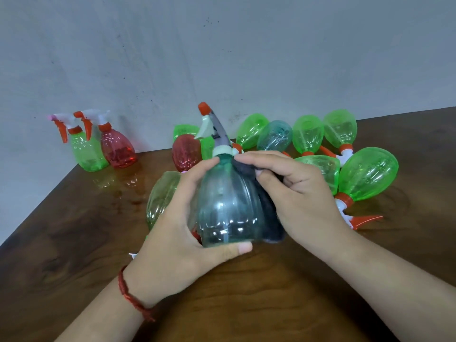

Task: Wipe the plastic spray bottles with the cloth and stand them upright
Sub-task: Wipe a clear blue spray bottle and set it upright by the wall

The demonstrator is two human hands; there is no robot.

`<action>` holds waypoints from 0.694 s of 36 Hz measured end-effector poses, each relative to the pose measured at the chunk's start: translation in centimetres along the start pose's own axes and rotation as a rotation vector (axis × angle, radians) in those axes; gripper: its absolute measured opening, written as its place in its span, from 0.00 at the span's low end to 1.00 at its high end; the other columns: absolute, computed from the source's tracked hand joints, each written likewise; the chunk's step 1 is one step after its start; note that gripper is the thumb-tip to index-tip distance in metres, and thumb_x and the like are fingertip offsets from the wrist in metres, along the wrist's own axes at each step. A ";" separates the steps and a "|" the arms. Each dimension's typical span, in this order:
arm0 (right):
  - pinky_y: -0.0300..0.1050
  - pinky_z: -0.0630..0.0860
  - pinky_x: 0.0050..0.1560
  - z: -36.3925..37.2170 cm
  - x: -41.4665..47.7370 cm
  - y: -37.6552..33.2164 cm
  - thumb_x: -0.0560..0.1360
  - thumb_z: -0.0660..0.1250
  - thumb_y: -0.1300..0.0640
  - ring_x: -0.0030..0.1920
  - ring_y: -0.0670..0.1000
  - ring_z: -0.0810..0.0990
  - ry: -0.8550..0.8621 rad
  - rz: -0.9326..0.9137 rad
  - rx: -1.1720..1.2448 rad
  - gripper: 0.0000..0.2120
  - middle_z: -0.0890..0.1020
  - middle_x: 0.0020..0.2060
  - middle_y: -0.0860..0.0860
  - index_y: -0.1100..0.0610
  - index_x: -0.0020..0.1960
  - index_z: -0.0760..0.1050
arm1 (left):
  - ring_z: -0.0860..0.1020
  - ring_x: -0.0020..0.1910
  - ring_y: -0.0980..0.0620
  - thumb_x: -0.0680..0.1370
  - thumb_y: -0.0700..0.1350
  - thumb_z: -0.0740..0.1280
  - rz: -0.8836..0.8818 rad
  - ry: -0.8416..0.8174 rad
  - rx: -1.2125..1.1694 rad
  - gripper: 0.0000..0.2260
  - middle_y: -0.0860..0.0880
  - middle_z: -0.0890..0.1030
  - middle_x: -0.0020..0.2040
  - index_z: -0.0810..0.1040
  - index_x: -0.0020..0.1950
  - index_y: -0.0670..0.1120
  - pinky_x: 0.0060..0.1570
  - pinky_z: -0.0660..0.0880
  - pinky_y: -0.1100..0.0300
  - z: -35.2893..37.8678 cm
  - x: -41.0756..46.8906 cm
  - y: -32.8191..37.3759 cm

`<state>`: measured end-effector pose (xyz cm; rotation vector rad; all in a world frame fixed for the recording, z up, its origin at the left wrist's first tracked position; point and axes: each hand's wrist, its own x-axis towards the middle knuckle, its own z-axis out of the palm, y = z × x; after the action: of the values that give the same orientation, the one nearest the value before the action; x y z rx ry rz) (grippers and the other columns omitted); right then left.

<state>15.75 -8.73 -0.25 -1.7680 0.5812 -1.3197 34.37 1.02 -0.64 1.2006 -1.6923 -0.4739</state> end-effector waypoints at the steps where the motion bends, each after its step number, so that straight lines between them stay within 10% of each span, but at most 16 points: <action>1: 0.39 0.74 0.69 -0.1 0.1 -0.1 0.83 0.64 0.70 0.65 0.45 0.82 0.005 0.011 0.019 0.18 0.86 0.59 0.44 0.52 0.60 0.87 | 0.73 0.76 0.55 0.66 0.43 0.85 0.000 -0.029 -0.018 0.49 0.61 0.73 0.75 0.64 0.82 0.51 0.71 0.72 0.65 0.0 0.0 0.0; 10: 0.40 0.76 0.67 -0.3 -0.1 -0.1 0.82 0.65 0.72 0.65 0.46 0.82 0.009 -0.088 -0.113 0.19 0.86 0.58 0.43 0.54 0.59 0.87 | 0.73 0.77 0.54 0.69 0.52 0.85 0.096 -0.046 0.258 0.50 0.58 0.71 0.78 0.61 0.84 0.50 0.75 0.73 0.54 0.0 0.3 -0.6; 15: 0.38 0.77 0.65 -0.1 -0.7 -0.5 0.82 0.65 0.72 0.64 0.45 0.83 -0.009 -0.231 -0.207 0.16 0.85 0.61 0.48 0.57 0.60 0.87 | 0.69 0.78 0.58 0.68 0.53 0.84 0.170 0.062 0.361 0.50 0.59 0.69 0.78 0.62 0.84 0.46 0.76 0.65 0.68 0.1 0.3 0.1; 21: 0.41 0.78 0.63 0.3 -1.3 -0.3 0.81 0.67 0.74 0.62 0.46 0.84 -0.070 -0.346 -0.294 0.17 0.84 0.63 0.50 0.58 0.60 0.87 | 0.72 0.77 0.55 0.67 0.53 0.85 0.000 0.237 0.216 0.49 0.61 0.72 0.77 0.64 0.83 0.53 0.76 0.71 0.52 -0.3 0.3 -0.7; 25: 0.45 0.80 0.62 0.6 -1.7 -0.1 0.81 0.67 0.74 0.64 0.47 0.83 -0.119 -0.358 -0.292 0.18 0.84 0.64 0.49 0.56 0.61 0.87 | 0.72 0.74 0.63 0.66 0.54 0.84 -0.059 0.342 0.161 0.47 0.62 0.72 0.75 0.65 0.82 0.53 0.68 0.71 0.71 -0.7 0.5 -0.5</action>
<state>15.71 -7.19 -1.10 -2.2547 0.4182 -1.4075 35.16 0.50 -0.47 1.3651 -1.4234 -0.1566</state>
